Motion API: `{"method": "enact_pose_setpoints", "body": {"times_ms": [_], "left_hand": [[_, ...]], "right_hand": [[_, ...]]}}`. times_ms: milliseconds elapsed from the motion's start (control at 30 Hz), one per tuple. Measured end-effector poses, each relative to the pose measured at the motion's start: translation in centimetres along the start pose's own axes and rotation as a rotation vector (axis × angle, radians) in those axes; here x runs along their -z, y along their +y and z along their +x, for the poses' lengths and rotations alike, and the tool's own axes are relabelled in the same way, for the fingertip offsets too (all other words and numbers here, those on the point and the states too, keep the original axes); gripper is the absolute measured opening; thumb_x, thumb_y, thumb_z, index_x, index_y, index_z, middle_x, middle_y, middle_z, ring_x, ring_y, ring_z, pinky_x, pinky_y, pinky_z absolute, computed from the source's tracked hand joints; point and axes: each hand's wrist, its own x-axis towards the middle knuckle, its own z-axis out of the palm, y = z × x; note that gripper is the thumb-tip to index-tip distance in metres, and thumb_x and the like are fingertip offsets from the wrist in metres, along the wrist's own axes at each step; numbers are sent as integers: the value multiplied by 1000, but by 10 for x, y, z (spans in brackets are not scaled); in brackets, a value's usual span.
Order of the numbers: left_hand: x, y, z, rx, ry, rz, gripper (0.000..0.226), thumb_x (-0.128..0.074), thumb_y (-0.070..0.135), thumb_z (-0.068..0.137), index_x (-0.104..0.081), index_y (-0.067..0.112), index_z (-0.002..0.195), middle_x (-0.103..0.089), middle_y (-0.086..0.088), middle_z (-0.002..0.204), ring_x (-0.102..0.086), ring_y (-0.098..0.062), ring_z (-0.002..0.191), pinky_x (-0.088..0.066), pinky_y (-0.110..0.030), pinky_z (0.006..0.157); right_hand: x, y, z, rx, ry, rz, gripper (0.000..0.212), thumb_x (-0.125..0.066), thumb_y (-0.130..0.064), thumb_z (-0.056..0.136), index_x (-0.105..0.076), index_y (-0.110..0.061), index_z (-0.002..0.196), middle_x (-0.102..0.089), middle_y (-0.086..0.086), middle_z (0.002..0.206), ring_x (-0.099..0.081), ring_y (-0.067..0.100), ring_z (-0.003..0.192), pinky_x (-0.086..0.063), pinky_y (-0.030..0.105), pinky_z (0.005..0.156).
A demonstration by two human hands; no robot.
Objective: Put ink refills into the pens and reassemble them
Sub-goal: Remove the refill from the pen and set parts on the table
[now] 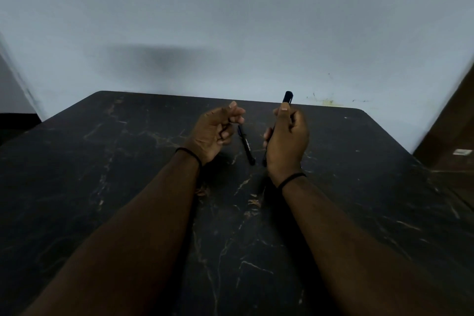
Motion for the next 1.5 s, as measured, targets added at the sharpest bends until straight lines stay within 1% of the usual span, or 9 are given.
{"method": "enact_pose_setpoints", "body": {"times_ms": [200, 367, 467, 533, 667, 867, 1133, 1367, 1500], "left_hand": [[1, -3, 2, 0, 99, 124, 28, -64, 35, 92, -70, 8, 88, -65, -2, 74, -34, -6, 41, -21, -18, 36], [-8, -10, 5, -114, 334, 1084, 30, -68, 33, 89, -74, 7, 76, -71, -10, 73, -60, -14, 58, -49, -28, 62], [-13, -9, 6, -57, 306, 1282, 25, -66, 32, 89, -78, 10, 86, -75, -8, 87, -69, -21, 83, -53, -30, 79], [-14, -9, 5, -26, 312, 1273, 22, -68, 30, 88, -78, 11, 86, -75, -6, 87, -69, -20, 83, -54, -30, 79], [-14, -9, 4, 4, 302, 1267, 19, -70, 27, 83, -79, 10, 83, -75, -6, 83, -70, -19, 77, -58, -32, 76], [-14, -10, 3, -17, 303, 1240, 20, -71, 27, 82, -79, 9, 81, -75, -8, 80, -70, -20, 75, -59, -33, 73], [-12, -12, 5, -2, 341, 1168, 11, -72, 22, 78, -80, 14, 79, -75, -5, 75, -70, -18, 74, -56, -29, 70], [-8, -17, 8, -32, 377, 1115, 19, -73, 32, 81, -78, 14, 76, -74, -4, 73, -69, -16, 68, -56, -28, 68], [-7, -18, 9, -110, 429, 789, 29, -68, 34, 88, -75, 10, 74, -68, -5, 65, -52, -12, 51, -43, -27, 57]], "right_hand": [[5, 9, 7, -96, -40, -129, 34, -49, -38, 103, -59, -8, 89, -51, -1, 55, -48, 10, 46, -38, 26, 48], [14, 16, 9, -84, -276, -914, 35, -51, -44, 94, -64, -13, 84, -63, 2, 73, -61, 28, 76, -45, 32, 72], [13, 16, 6, -60, -365, -1014, 33, -55, -34, 90, -58, -11, 67, -49, -2, 58, -49, 22, 61, -41, 30, 74], [10, 13, 3, -56, -415, -1019, 40, -55, -38, 91, -53, -13, 60, -48, -2, 57, -49, 21, 59, -40, 27, 63], [8, 9, 0, -39, -470, -1076, 43, -51, -47, 92, -55, -14, 64, -54, 1, 68, -53, 25, 73, -41, 34, 89], [10, 6, 1, -86, -483, -1003, 37, -57, -37, 84, -52, -13, 57, -52, -1, 60, -55, 24, 66, -28, 25, 50], [9, 4, 0, -108, -519, -949, 28, -61, -33, 80, -66, -8, 68, -64, 5, 65, -63, 24, 65, -34, 27, 50], [11, 6, -1, -94, -445, -917, 35, -59, -40, 87, -61, -12, 64, -62, 3, 64, -60, 23, 65, -41, 30, 56], [10, 7, -2, -69, -367, -728, 40, -51, -47, 98, -61, -15, 76, -63, 1, 69, -60, 17, 66, -41, 31, 57]]}}
